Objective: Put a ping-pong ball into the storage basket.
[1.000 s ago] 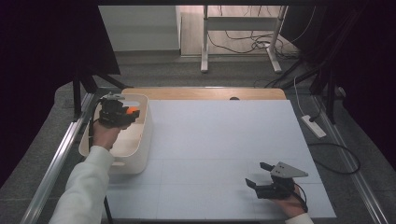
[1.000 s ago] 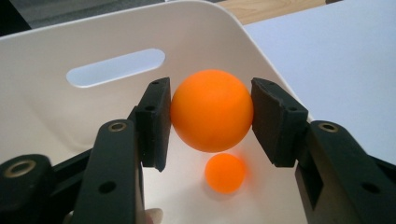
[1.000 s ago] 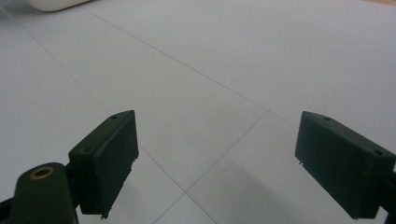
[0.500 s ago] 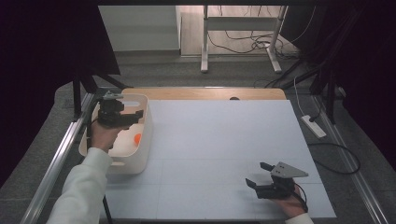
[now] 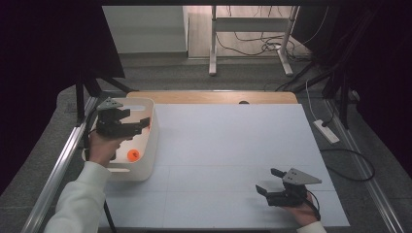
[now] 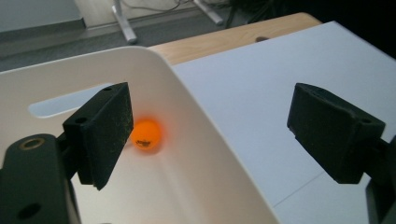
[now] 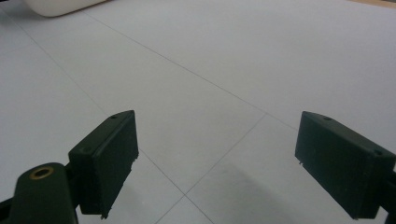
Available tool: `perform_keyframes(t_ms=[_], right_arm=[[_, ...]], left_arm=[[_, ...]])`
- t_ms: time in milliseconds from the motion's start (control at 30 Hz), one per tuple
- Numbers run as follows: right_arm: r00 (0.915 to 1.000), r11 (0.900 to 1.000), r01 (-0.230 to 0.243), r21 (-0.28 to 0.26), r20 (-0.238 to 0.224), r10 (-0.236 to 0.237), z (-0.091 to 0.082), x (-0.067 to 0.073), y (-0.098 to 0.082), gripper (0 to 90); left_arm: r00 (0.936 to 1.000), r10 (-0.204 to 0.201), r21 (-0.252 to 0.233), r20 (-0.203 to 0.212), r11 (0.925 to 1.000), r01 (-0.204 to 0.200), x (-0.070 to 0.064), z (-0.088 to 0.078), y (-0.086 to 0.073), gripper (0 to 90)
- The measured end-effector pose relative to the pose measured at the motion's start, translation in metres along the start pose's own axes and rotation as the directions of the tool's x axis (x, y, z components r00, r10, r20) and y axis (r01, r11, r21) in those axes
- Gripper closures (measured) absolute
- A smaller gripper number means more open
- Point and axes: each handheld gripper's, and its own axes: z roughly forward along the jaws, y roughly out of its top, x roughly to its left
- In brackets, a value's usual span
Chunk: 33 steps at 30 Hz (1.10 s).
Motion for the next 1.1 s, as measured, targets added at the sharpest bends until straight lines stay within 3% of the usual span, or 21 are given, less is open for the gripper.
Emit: perform_keyframes(t_ms=[133,467,1100], right_arm=[[1.0000,1.000,-0.002,-0.003,-0.003,0.002,0.000,0.000,0.000,12.9],[1.0000,1.000,0.000,0.000,0.002,0.000,-0.002,0.001,-0.001,12.9],[0.9997,1.000,-0.009,0.001,0.024,0.009,-0.007,0.001,-0.003,12.9]], left_arm=[[0.9993,0.025,-0.024,0.029,0.9994,-0.024,-0.008,-0.005,-0.001,15.4],[0.9954,0.038,-0.075,0.088,0.9967,-0.031,-0.023,-0.014,-0.003,16.3],[0.9817,0.072,-0.116,0.176,0.9919,-0.052,-0.058,-0.025,-0.024,16.9]])
